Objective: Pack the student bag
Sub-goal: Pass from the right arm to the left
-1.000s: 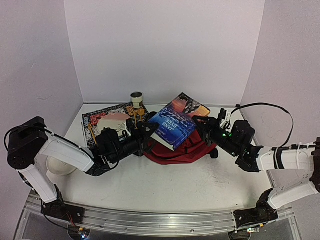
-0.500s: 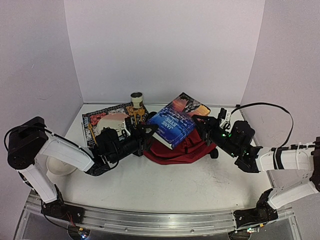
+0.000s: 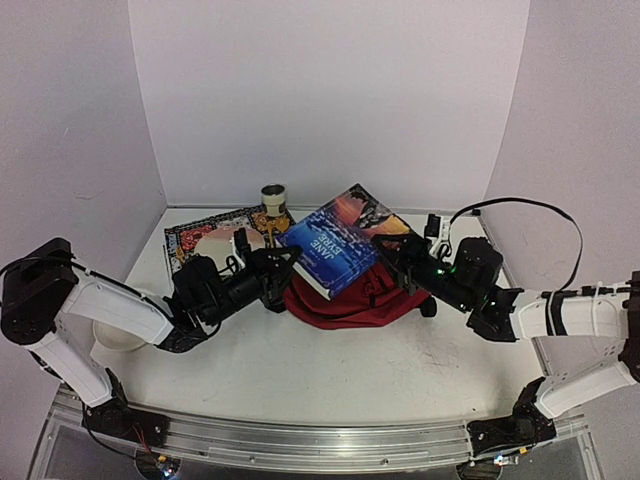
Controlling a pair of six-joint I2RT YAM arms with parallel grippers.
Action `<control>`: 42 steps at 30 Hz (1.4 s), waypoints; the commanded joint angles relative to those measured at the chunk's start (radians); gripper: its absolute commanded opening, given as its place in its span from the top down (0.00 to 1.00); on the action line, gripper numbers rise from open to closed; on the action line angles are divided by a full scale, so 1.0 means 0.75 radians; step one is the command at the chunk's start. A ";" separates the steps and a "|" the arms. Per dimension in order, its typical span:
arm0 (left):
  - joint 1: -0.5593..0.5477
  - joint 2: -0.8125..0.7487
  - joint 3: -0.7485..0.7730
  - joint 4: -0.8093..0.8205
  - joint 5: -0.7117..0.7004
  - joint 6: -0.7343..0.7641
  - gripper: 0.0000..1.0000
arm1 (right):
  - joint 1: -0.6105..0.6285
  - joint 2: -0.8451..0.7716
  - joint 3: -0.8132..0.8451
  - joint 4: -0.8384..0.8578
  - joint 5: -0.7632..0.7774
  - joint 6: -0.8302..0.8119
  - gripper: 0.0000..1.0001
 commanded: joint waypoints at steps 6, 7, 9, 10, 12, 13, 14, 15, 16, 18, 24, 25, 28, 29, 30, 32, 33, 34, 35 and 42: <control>0.177 -0.272 -0.170 0.172 -0.080 0.042 1.00 | 0.028 0.005 0.304 -0.475 -0.094 -0.502 0.15; 0.200 -0.298 -0.192 0.172 -0.073 0.036 1.00 | 0.029 0.031 0.347 -0.536 -0.111 -0.555 0.10; 0.252 -0.350 -0.238 0.172 -0.055 0.017 1.00 | 0.030 0.094 0.433 -0.653 -0.151 -0.671 0.03; 0.280 -0.373 -0.258 0.171 -0.042 0.007 1.00 | 0.031 0.131 0.478 -0.712 -0.179 -0.730 0.02; 0.341 -0.414 -0.289 0.170 -0.014 -0.012 1.00 | 0.037 0.196 0.545 -0.763 -0.232 -0.799 0.02; 0.372 -0.430 -0.304 0.169 0.004 -0.027 1.00 | 0.043 0.225 0.563 -0.771 -0.237 -0.833 0.02; 0.401 -0.441 -0.318 0.168 0.027 -0.046 1.00 | 0.053 0.251 0.574 -0.775 -0.218 -0.864 0.02; 0.435 -0.452 -0.330 0.167 0.048 -0.062 1.00 | 0.065 0.276 0.587 -0.780 -0.196 -0.895 0.02; 0.461 -0.465 -0.339 0.167 0.063 -0.076 1.00 | 0.075 0.302 0.609 -0.796 -0.172 -0.934 0.02; 0.517 -0.487 -0.362 0.167 0.121 -0.103 1.00 | 0.095 0.371 0.672 -0.871 -0.084 -0.990 0.02; 0.653 -0.574 -0.409 0.152 0.201 -0.154 1.00 | 0.195 0.610 0.924 -1.090 0.154 -1.159 0.05; 0.675 -0.584 -0.415 0.146 0.219 -0.164 1.00 | 0.213 0.657 0.968 -1.120 0.201 -1.180 0.06; 0.755 -0.598 -0.428 0.123 0.286 -0.199 1.00 | 0.254 0.784 1.097 -1.221 0.302 -1.226 0.07; 0.775 -0.597 -0.429 0.114 0.316 -0.208 1.00 | 0.269 0.836 1.145 -1.258 0.325 -1.240 0.07; 0.792 -0.597 -0.431 0.106 0.339 -0.217 1.00 | 0.281 0.876 1.201 -1.292 0.347 -1.261 0.07; 0.819 -0.600 -0.440 0.102 0.370 -0.229 1.00 | 0.302 0.951 1.297 -1.373 0.403 -1.273 0.07; 0.830 -0.604 -0.445 0.098 0.380 -0.233 1.00 | 0.310 0.985 1.337 -1.408 0.435 -1.277 0.07; 0.839 -0.608 -0.448 0.092 0.390 -0.234 1.00 | 0.316 1.020 1.371 -1.444 0.465 -1.281 0.08; 0.847 -0.611 -0.449 0.082 0.401 -0.235 1.00 | 0.320 1.049 1.399 -1.479 0.492 -1.283 0.08; 0.880 -0.615 -0.450 0.033 0.468 -0.236 1.00 | 0.325 1.137 1.460 -1.611 0.668 -1.289 0.20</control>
